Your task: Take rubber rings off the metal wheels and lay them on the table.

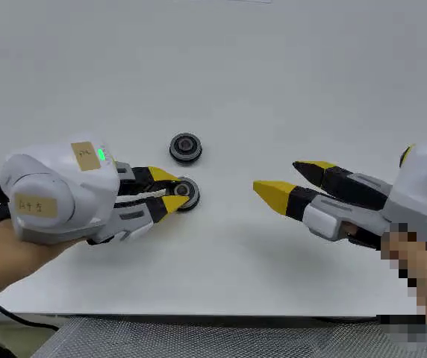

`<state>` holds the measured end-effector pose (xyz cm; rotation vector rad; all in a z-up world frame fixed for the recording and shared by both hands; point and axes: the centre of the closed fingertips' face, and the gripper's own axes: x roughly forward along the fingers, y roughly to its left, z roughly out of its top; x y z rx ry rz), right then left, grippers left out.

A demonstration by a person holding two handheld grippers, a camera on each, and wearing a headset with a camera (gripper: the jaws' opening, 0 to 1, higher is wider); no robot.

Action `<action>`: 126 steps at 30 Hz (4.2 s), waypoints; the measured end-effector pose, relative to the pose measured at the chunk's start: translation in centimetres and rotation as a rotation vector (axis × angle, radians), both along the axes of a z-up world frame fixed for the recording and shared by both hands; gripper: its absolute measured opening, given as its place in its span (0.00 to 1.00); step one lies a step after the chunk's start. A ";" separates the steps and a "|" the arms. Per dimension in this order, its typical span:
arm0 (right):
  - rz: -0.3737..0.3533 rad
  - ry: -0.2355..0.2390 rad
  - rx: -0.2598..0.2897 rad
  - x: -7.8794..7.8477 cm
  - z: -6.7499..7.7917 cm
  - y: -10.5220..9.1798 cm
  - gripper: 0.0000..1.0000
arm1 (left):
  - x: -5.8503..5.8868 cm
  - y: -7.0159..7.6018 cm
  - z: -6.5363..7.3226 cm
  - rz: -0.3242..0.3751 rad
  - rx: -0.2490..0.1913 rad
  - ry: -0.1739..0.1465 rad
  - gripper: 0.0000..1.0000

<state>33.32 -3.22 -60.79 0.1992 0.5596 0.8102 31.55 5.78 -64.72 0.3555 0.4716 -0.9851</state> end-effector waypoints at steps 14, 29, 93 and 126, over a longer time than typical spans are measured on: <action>0.232 0.095 0.152 -1.8 0.5 5.2 0.54 | 0.2 0.1 -0.2 0.013 0.004 0.021 0.13; 0.337 0.281 0.276 -2.3 -0.4 9.5 0.66 | 0.3 0.2 -0.3 0.004 0.012 0.031 0.12; 0.410 0.448 0.209 -3.0 -2.1 10.4 0.63 | 0.3 0.3 -0.4 0.005 0.009 0.045 0.12; 0.360 0.529 0.315 -3.8 -2.2 9.4 0.53 | 0.2 0.2 -0.4 0.005 0.013 0.048 0.12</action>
